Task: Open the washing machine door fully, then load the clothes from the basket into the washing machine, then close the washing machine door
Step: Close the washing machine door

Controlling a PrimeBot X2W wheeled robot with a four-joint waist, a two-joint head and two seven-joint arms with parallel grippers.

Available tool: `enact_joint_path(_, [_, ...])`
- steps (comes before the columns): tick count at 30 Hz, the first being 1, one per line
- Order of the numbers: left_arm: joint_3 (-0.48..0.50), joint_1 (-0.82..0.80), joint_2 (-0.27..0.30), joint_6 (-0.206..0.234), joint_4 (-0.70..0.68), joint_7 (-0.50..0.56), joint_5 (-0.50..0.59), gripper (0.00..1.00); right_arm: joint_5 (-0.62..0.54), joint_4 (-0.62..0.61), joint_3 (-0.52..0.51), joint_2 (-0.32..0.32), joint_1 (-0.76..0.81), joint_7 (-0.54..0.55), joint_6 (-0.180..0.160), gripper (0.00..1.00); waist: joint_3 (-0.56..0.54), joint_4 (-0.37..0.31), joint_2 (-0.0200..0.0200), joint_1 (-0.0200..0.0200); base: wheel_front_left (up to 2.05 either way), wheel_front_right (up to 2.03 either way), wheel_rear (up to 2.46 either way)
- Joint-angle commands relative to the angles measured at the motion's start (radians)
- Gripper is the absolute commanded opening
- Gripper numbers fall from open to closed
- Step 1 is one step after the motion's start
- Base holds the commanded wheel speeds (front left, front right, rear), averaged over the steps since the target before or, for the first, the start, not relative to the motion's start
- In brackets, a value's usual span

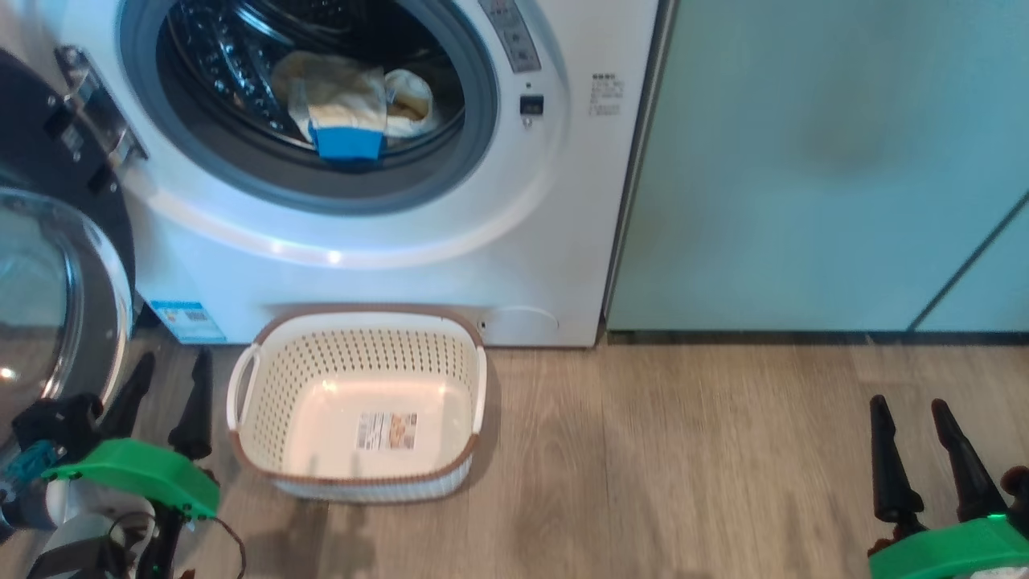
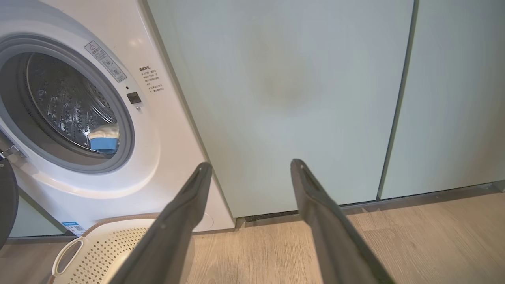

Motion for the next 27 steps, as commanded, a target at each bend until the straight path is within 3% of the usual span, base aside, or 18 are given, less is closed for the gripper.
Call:
enact_joint_path(1, [0.049,-0.035,0.031,-0.001,-0.033,-0.006,0.003,1.0,-0.004,-0.027,0.018,-0.019,-0.028,-0.01,0.004,1.0,0.002,0.001,0.0,-0.0001,-2.0,2.0,0.0])
enact_joint_path(13, [0.064,-0.034,0.026,-0.001,-0.039,-0.006,0.004,1.0,-0.005,-0.026,0.016,-0.017,-0.03,-0.01,0.004,1.0,-0.001,0.0,0.0,-0.0001,-1.71,1.7,0.01])
enact_joint_path(27, [0.081,-0.026,0.007,-0.001,-0.043,-0.006,0.012,1.0,-0.009,-0.032,0.008,-0.019,-0.015,-0.01,0.004,1.0,-0.021,0.022,0.0,-0.0001,-0.24,0.24,0.0])
